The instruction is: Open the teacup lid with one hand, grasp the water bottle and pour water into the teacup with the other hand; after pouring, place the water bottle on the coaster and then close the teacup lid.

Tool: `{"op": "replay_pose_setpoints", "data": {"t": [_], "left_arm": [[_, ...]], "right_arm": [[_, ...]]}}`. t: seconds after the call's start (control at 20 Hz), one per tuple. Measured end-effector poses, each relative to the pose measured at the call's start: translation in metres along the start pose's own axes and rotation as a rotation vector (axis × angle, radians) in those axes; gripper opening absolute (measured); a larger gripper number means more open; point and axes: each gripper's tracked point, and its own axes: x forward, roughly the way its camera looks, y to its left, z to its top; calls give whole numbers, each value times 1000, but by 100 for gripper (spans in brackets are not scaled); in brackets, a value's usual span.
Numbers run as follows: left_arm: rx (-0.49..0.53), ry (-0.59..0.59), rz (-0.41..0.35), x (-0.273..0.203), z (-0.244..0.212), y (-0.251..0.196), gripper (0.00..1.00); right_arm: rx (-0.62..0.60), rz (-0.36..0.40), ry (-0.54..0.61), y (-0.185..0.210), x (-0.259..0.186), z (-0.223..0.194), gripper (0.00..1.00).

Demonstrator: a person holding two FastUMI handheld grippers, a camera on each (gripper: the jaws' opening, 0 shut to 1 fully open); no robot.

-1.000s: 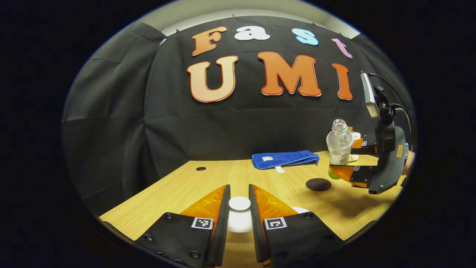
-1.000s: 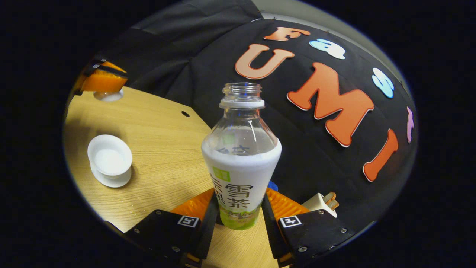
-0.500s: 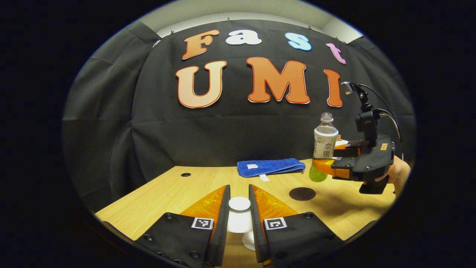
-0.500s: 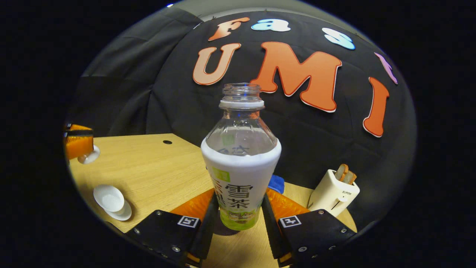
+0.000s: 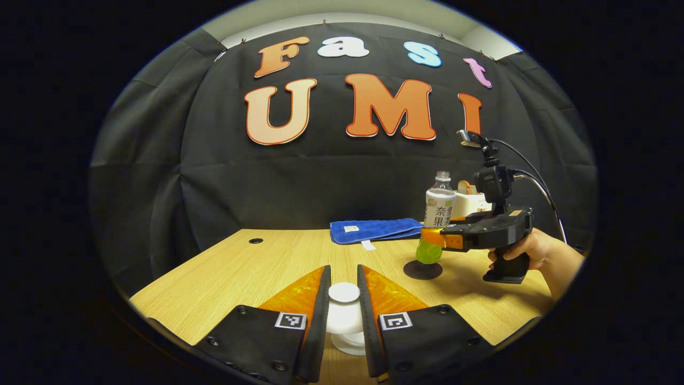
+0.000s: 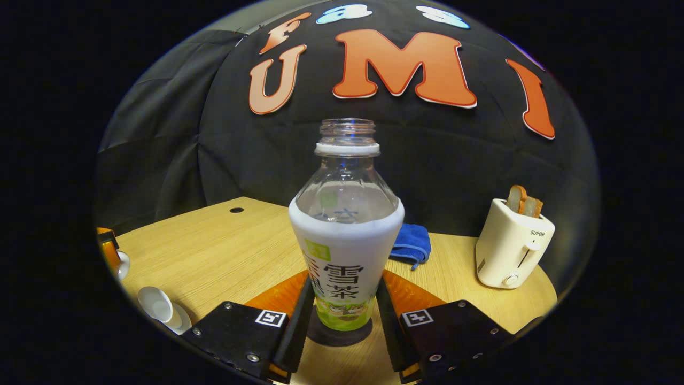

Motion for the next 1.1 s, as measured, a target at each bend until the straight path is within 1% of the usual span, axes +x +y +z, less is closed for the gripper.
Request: {"op": "replay_pose_setpoints", "data": {"t": [0.2, 0.25, 0.35, 0.4, 0.5, 0.65, 0.7, 0.75, 0.8, 0.9, 1.0, 1.1], "left_arm": [[-3, 16, 12, 1, -6, 4, 35], [-2, 20, 14, 2, -8, 4, 35], [-2, 24, 9, 4, -8, 3, 34], [-2, 26, 7, 5, -9, 3, 36], [-3, 25, 3, 7, -8, 1, 35], [-7, 24, -9, 10, -8, -4, 35], [-11, 22, -15, 10, -8, -5, 34], [-17, 25, -23, 13, -10, -8, 36], [-24, 29, -28, 15, -11, -10, 36], [-34, 39, -45, 18, -15, -16, 36], [-38, 53, -57, 21, -22, -23, 34], [-34, 63, -61, 23, -28, -26, 36]], "right_arm": [[88, 24, 67, 1, 11, -19, 64], [106, 28, 69, 1, 11, -21, 64], [102, 27, 75, 3, 14, -18, 64], [84, 30, 78, 5, 16, -17, 64], [52, 23, 80, 5, 19, -17, 64], [51, 20, 105, 6, 21, -24, 67], [55, 22, 112, 5, 20, -25, 72], [53, 19, 114, 2, 16, -24, 77], [45, 13, 111, -2, 12, -21, 88], [17, 5, 88, -7, 1, -13, 98], [-12, 15, 68, -8, -13, -9, 98], [-39, 15, 54, -11, -26, -9, 98]]}}
